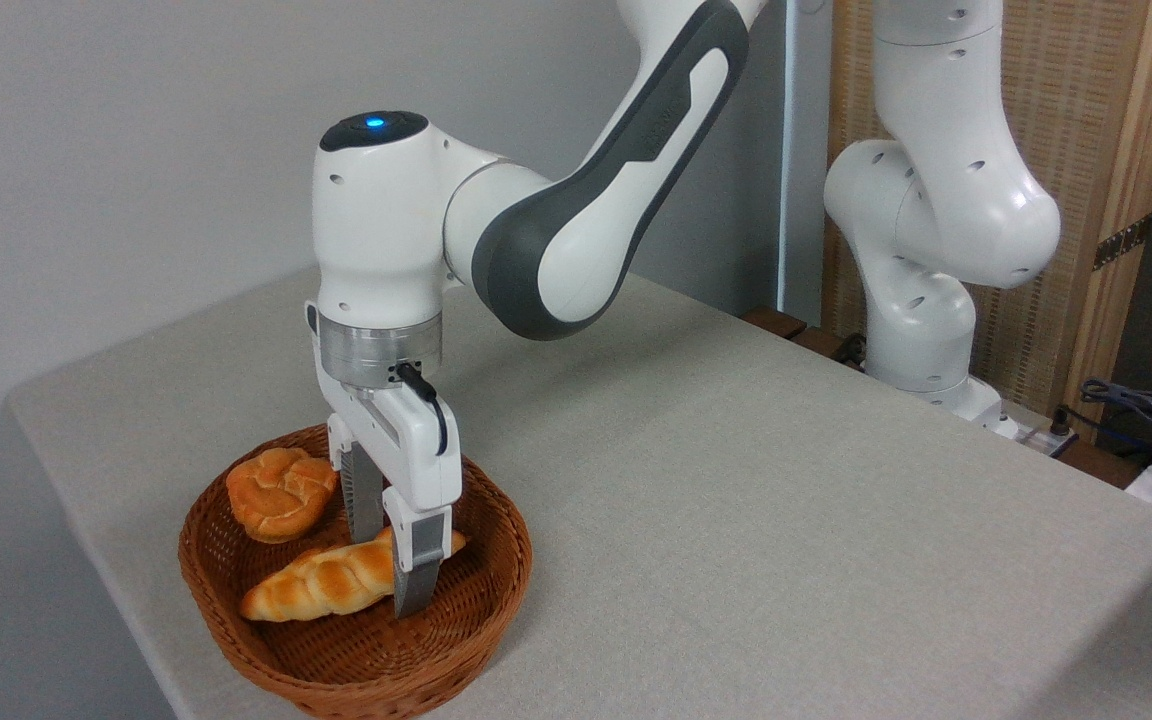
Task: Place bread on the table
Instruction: 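Close the gripper around the middle of the braided roll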
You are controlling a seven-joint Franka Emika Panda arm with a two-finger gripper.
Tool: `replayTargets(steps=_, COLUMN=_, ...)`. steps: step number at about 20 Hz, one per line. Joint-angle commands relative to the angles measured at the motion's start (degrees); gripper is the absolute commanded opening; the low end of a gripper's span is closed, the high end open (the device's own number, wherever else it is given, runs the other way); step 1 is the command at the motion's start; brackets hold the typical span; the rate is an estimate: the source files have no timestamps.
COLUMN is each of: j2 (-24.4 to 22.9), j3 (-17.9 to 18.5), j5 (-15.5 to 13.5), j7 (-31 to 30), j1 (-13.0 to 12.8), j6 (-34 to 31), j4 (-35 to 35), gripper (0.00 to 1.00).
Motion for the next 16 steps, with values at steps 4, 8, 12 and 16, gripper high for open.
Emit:
replayTargets(steps=4, j2=1.91, j3=-0.12, j5=0.93, j7=0.62, j1=1.13, j6=1.99, j4=0.32, gripper=0.34)
replayTargets(steps=8, j2=1.73, j3=-0.12, j5=0.31, j7=0.36, j1=1.22, j6=1.9, j4=0.5, gripper=0.34)
replayTargets(steps=12, j2=1.64, j3=-0.12, j5=-1.88, j7=0.27, j1=1.22, j6=1.9, j4=1.28, gripper=0.3)
replayTargets(steps=16, j2=0.68, j3=-0.03, j5=-6.01, j7=0.1, j1=2.01, j6=-0.29, j4=2.69, gripper=0.3)
